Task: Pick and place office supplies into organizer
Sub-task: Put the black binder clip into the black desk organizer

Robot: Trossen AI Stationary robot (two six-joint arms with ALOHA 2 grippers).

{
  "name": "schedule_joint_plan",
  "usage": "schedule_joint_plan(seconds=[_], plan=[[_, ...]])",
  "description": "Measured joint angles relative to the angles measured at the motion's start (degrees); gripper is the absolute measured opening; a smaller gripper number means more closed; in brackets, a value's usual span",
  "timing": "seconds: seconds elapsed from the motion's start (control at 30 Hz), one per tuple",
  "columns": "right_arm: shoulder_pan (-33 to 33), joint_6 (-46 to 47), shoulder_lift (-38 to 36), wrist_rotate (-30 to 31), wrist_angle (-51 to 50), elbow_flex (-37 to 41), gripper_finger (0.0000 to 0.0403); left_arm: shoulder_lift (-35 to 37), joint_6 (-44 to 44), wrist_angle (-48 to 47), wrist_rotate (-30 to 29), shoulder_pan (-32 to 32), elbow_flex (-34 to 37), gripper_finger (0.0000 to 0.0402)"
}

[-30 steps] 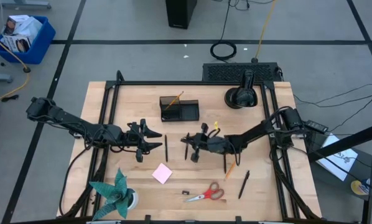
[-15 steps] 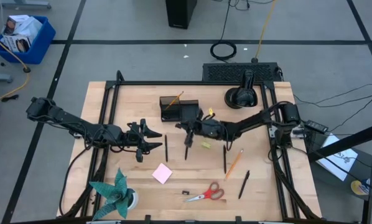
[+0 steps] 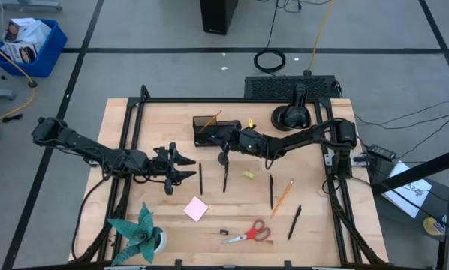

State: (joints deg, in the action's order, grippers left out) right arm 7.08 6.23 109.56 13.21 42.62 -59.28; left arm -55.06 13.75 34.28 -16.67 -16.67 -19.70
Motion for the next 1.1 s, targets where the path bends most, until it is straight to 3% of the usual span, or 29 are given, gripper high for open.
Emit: schedule_joint_plan(seconds=[0.4, 0.83, 1.1], plan=[[2.58, 2.15, 8.83, -1.45, -2.00, -7.79, 0.0006, 0.02, 0.07, -0.26, 0.02, 0.09, 0.02, 0.0191], [5.04, 6.56, 12.44, -1.07, -4.05, -9.58, 0.0008, 0.02, 0.17, -0.25, 0.02, 0.09, 0.02, 0.0191], [4.96, 5.97, 12.54, 0.06, -4.91, -9.58, 0.0055, 0.02, 0.14, -0.26, 0.03, 0.09, 0.02, 0.0191]])
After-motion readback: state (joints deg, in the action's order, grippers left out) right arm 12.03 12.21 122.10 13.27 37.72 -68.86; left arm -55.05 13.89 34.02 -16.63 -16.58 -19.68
